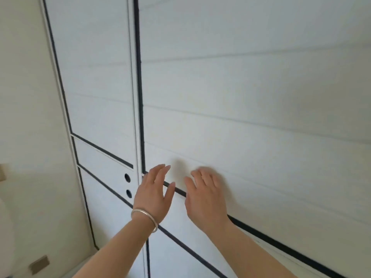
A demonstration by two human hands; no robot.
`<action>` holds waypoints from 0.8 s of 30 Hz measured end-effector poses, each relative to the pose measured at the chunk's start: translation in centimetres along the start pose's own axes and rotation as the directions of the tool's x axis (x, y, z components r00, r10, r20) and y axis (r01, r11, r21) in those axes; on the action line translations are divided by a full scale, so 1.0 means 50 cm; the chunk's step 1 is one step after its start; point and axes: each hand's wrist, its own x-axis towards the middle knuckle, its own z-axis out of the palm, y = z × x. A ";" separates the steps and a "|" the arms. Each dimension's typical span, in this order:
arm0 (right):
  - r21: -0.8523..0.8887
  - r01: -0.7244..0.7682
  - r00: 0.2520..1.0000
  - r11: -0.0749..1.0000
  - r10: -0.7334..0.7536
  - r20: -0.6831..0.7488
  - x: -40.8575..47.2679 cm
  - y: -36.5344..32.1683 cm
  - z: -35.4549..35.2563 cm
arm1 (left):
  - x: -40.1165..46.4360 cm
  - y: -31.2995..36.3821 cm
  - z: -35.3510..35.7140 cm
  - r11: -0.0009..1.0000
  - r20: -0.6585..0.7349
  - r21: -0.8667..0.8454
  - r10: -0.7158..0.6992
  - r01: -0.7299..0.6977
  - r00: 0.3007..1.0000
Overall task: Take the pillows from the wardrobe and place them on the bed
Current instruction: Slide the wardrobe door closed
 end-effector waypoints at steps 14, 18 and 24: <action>-0.195 0.090 0.962 0.977 -0.136 -0.237 -0.225 0.320 -0.298 | -0.077 0.467 0.099 0.937 -0.290 -0.110 0.288 -0.331 0.913; -0.354 0.115 0.946 0.928 -0.210 -0.245 -0.263 0.414 -0.390 | -0.098 0.594 0.110 0.926 -0.290 -0.105 0.321 -0.363 0.902; -0.518 0.094 0.956 0.850 -0.221 -0.190 -0.283 0.516 -0.473 | -0.106 0.722 0.120 0.916 -0.299 -0.088 0.350 -0.391 0.888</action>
